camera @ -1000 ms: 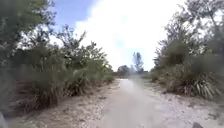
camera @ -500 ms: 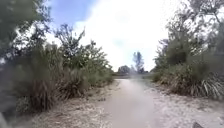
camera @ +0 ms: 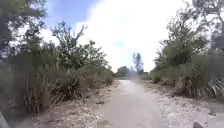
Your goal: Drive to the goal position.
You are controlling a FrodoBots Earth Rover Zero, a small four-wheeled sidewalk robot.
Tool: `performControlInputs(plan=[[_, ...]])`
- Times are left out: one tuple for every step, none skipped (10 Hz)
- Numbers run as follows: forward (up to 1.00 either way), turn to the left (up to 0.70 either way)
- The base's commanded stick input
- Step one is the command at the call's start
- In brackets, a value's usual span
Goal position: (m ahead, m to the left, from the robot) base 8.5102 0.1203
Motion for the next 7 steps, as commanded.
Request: performControlInputs(plan=[[0.45, 0.00], [0.45, 0.00], [0.45, 0.00], [0.45, 0.00], [0.45, 0.00], [0.45, 0.00], [0.45, 0.00]])
